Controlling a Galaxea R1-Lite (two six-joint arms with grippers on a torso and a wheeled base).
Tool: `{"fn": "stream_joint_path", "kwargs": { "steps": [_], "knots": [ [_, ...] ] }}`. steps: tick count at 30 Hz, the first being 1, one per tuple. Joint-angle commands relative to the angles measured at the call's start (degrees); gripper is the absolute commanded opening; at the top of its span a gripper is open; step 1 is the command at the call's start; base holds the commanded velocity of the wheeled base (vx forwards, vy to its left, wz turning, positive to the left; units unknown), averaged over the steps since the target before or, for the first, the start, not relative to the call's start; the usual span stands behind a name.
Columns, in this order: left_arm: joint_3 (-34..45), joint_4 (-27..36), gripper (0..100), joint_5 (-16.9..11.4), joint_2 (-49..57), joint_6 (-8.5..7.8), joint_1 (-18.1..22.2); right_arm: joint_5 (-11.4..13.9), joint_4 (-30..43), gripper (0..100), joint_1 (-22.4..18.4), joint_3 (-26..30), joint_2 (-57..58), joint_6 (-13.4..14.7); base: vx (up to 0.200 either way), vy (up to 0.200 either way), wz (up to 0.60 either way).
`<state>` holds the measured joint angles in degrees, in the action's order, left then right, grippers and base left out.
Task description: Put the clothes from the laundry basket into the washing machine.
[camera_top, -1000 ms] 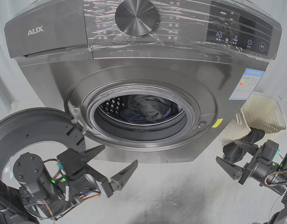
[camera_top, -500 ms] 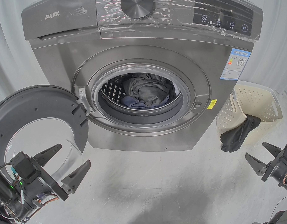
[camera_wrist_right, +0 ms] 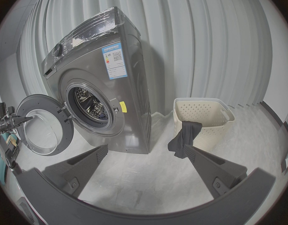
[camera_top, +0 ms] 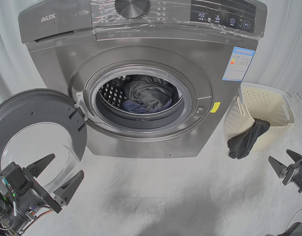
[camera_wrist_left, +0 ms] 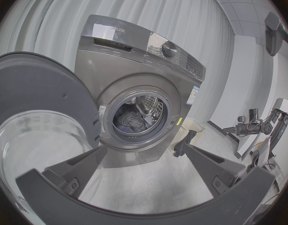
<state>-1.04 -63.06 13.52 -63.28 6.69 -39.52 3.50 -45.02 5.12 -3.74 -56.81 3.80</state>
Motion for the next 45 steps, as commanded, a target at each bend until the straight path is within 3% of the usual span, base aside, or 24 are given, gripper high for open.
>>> {"fn": "stream_joint_path", "kwargs": {
  "steps": [1,20,26,31,45],
  "knots": [
    [-0.2,0.0,100,0.1,-0.3,-0.10,0.0,0.0,-0.1,100,-0.2,-0.3,-1.5,0.0,0.000,-0.200,0.00],
    [-1.8,-0.2,100,0.4,-5.4,1.57,1.3,0.2,-0.9,100,1.7,-5.4,-16.0,-0.4,0.000,-0.200,0.00],
    [-2.9,-0.5,100,0.0,-6.1,2.27,2.4,0.2,-1.0,100,3.5,-8.0,-21.9,-0.2,0.000,-0.200,0.00],
    [-3.4,-0.9,100,-0.1,-8.8,3.15,2.4,-0.2,-3.0,100,8.5,-9.0,-27.1,0.2,0.000,-0.200,0.00],
    [-2.9,-1.0,100,-0.1,-9.2,3.85,2.4,-0.5,-11.3,100,12.5,-9.1,-35.7,0.2,0.000,-0.200,0.00]
  ]
}}
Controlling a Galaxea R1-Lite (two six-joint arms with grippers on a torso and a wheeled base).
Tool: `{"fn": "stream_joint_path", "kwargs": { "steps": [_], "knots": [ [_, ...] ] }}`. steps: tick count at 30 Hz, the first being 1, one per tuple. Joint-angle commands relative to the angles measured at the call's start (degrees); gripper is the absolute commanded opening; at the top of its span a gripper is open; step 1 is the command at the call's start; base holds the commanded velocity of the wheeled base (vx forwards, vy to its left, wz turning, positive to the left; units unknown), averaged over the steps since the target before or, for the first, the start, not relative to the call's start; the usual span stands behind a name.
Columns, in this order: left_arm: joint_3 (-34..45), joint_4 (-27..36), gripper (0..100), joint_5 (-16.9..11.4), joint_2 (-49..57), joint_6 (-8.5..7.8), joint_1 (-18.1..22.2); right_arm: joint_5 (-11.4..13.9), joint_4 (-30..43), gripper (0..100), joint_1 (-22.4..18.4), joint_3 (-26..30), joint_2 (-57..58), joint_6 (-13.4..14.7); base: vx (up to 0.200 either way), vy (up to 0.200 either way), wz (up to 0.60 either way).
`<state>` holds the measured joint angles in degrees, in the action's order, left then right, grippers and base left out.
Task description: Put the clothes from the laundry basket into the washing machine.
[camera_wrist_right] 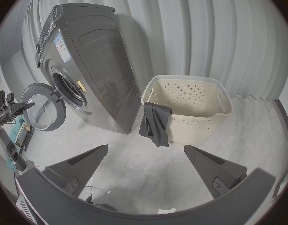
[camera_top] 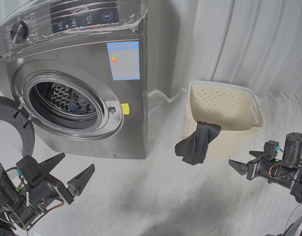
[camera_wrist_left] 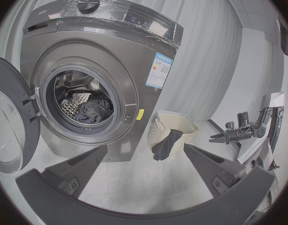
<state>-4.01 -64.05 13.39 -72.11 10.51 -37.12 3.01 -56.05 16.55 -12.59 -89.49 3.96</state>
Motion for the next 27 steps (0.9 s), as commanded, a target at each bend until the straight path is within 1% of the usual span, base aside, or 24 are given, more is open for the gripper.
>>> {"fn": "stream_joint_path", "kwargs": {
  "steps": [1,6,9,12,14,19,24,27],
  "knots": [
    [0.1,-0.1,100,0.1,-0.2,0.04,0.0,0.0,-0.4,100,1.6,-0.3,-3.2,0.1,0.000,0.000,0.00],
    [-0.1,-0.1,100,0.1,0.3,0.04,0.0,0.0,-0.4,100,4.5,-0.9,-5.2,0.3,0.000,0.000,0.00],
    [0.0,-0.1,100,0.1,0.2,-0.14,0.0,0.1,-0.5,100,5.2,-1.7,-6.6,1.0,0.000,0.000,0.00],
    [0.1,-0.1,100,0.1,0.3,-0.14,-0.1,0.0,-0.5,100,5.9,-2.5,-7.8,1.4,0.200,0.000,0.00],
    [0.1,-0.1,100,0.1,0.4,-0.23,0.0,-0.2,-2.1,100,6.6,-3.3,-9.5,1.8,0.200,0.000,0.00],
    [0.2,-0.1,100,0.1,0.3,-0.23,-0.1,-2.0,-7.9,100,6.8,-5.1,-15.3,2.1,0.200,0.000,0.00],
    [0.1,-0.2,100,0.1,0.4,-0.05,-0.4,-2.5,-10.0,100,6.9,-7.3,-20.2,2.1,0.200,0.000,0.00],
    [0.4,-0.6,100,0.1,0.4,-0.05,-0.4,-2.5,-10.0,100,8.1,-9.6,-23.5,2.3,0.000,0.000,0.00]
  ]
}}
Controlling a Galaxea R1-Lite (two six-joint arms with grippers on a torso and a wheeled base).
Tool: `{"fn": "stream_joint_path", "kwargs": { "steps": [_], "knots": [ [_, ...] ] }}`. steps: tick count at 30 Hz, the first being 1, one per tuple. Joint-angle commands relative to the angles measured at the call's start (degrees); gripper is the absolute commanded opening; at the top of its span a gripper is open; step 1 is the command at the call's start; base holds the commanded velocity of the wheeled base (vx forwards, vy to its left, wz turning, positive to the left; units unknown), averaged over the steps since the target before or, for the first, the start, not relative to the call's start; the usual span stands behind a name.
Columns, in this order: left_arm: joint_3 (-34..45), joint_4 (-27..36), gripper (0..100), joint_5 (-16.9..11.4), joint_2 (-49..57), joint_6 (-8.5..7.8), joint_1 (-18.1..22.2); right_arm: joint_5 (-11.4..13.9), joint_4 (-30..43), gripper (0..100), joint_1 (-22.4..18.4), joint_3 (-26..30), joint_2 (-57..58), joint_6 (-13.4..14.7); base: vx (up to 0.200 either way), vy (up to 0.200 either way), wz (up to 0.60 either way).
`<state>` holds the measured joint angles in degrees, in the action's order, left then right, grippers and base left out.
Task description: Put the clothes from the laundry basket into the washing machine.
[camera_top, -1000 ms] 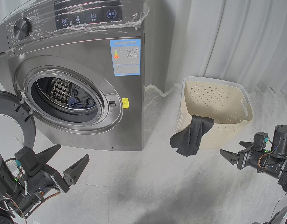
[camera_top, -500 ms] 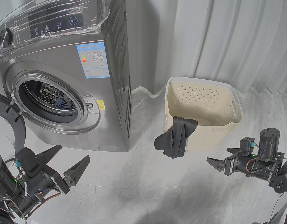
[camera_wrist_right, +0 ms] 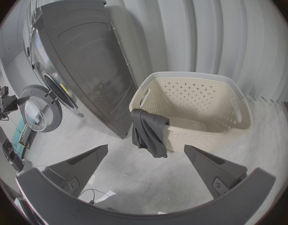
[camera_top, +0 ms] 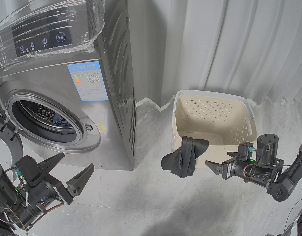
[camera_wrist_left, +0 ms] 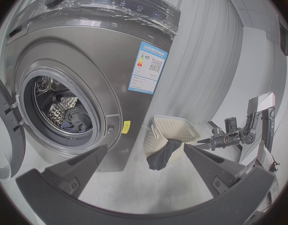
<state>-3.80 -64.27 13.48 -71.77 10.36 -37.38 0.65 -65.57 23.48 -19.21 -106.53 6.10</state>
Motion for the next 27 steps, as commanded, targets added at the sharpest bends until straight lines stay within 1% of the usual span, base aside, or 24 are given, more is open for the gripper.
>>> {"fn": "stream_joint_path", "kwargs": {
  "steps": [1,4,6,7,9,16,18,25,26,27],
  "knots": [
    [0.2,-0.4,100,0.1,0.0,0.10,-0.2,-0.1,-0.4,100,1.1,-3.0,-6.5,0.1,0.000,0.000,0.00],
    [0.2,-0.7,100,0.1,0.1,0.10,0.2,-0.6,-0.4,100,1.9,-6.5,-9.9,0.6,0.000,0.000,0.00],
    [0.3,-0.7,100,0.1,0.1,0.10,0.2,-0.9,-0.4,100,2.1,-7.2,-10.4,0.6,0.000,0.000,0.00],
    [0.4,-0.8,100,0.1,0.3,0.10,0.2,-1.9,-0.4,100,2.3,-8.3,-11.8,0.6,0.000,0.000,0.00],
    [0.6,-0.8,100,0.1,0.5,0.10,0.2,-2.2,-0.4,100,2.5,-9.5,-13.3,0.6,0.000,0.000,0.00],
    [0.8,-0.8,100,0.1,0.8,0.10,0.2,-2.6,-0.3,100,3.2,-12.7,-16.3,0.6,0.000,0.000,0.00],
    [0.8,-0.8,100,0.1,0.8,0.10,0.2,-3.7,-0.1,100,3.4,-13.6,-17.0,0.5,0.000,0.000,0.00],
    [0.9,-0.8,100,0.1,0.7,0.18,0.2,-3.9,0.3,100,4.3,-15.6,-18.4,0.5,0.000,0.000,0.00],
    [1.1,-0.8,100,0.1,0.7,0.18,0.1,-3.9,-0.2,100,4.3,-17.6,-20.2,0.5,0.000,0.000,0.00],
    [1.1,-0.8,100,0.1,0.7,0.18,0.2,-4.0,0.1,100,4.3,-18.2,-20.6,0.5,0.000,0.000,0.00]
  ]
}}
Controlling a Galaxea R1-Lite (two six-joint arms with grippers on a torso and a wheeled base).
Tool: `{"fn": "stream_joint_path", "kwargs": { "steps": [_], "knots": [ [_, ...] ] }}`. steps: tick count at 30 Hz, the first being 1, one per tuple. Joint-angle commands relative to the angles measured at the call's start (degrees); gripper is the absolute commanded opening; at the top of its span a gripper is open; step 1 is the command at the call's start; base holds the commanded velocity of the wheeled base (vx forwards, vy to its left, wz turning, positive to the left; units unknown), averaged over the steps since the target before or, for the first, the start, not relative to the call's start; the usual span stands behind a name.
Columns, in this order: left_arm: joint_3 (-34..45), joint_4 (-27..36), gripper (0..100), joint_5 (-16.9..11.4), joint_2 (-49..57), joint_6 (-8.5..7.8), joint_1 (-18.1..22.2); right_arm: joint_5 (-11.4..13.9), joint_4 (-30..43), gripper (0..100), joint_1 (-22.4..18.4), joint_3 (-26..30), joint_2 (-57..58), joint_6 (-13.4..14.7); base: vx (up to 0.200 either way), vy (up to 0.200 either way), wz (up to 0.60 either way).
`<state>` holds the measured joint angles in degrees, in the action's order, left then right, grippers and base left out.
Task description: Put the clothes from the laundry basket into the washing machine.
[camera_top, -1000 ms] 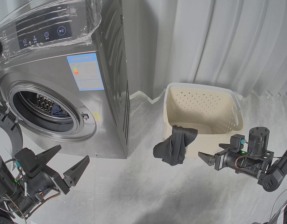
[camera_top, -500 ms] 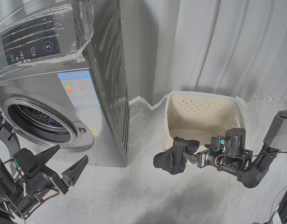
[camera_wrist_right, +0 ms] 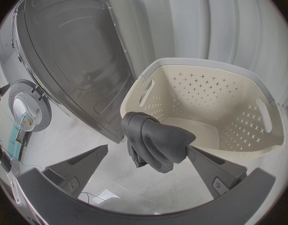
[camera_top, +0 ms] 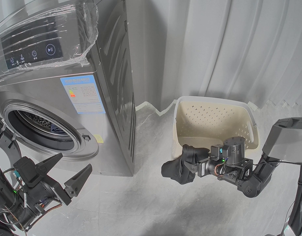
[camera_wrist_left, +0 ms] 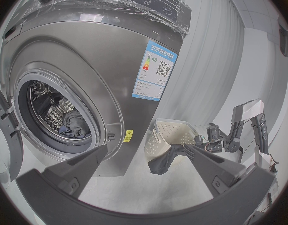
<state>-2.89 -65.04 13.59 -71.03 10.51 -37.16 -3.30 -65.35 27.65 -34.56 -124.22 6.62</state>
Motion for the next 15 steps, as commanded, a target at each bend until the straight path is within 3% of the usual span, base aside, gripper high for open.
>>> {"fn": "stream_joint_path", "kwargs": {
  "steps": [1,10,11,15],
  "knots": [
    [0.2,0.0,100,0.0,-0.1,0.04,0.0,0.0,0.1,100,0.1,-3.2,-3.2,-0.1,0.000,0.000,0.00],
    [0.3,0.0,100,0.0,0.0,0.30,0.0,-0.8,-0.6,100,0.0,-6.7,-6.5,-0.4,0.000,0.000,0.00],
    [0.3,0.0,100,-0.1,0.0,0.39,0.0,-0.8,-0.6,0,0.0,-6.7,-6.5,-0.4,0.000,0.000,0.00],
    [0.3,0.0,100,0.0,0.0,0.39,0.0,-0.9,-0.7,0,-0.2,-6.7,-6.3,-0.5,0.000,0.000,0.00]
  ]
}}
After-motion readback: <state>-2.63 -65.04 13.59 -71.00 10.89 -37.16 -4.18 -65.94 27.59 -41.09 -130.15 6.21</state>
